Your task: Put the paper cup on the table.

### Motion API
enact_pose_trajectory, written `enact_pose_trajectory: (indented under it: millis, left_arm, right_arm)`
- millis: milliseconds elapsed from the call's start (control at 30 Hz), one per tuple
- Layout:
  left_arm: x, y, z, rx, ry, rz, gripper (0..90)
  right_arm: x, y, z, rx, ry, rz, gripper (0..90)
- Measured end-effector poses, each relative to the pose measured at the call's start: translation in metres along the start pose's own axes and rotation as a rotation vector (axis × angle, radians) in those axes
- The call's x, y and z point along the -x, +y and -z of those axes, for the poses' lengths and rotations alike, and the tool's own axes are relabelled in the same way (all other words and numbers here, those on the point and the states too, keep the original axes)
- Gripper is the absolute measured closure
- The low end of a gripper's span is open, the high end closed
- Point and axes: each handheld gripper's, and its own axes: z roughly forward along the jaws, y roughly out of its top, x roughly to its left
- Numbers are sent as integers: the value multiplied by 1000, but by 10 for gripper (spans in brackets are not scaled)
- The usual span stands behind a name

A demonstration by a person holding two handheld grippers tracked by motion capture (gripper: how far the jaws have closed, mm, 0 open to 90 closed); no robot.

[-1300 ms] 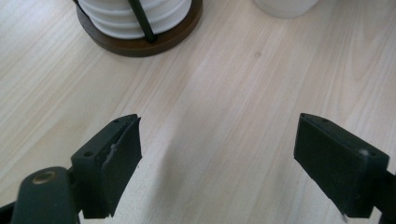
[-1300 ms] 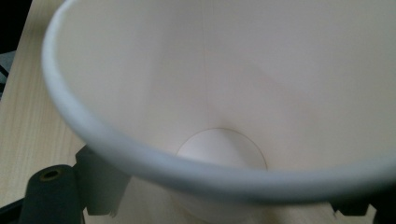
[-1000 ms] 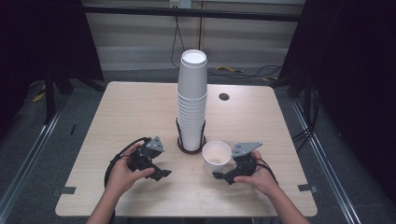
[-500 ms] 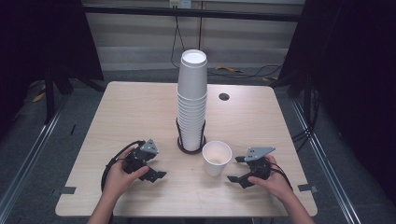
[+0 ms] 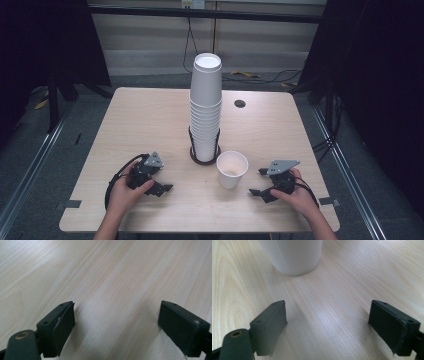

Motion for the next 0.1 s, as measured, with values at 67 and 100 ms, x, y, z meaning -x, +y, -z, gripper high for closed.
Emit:
enact_pose_trajectory:
  millis: [67, 100]
  left_arm:
    - [1, -1, -1, 13, 0, 16, 122]
    - [0, -1, 0, 10, 0, 4, 119]
  right_arm:
    - [0, 0, 0, -1, -2, -1, 140]
    - [0, 0, 0, -1, -3, -2, 139]
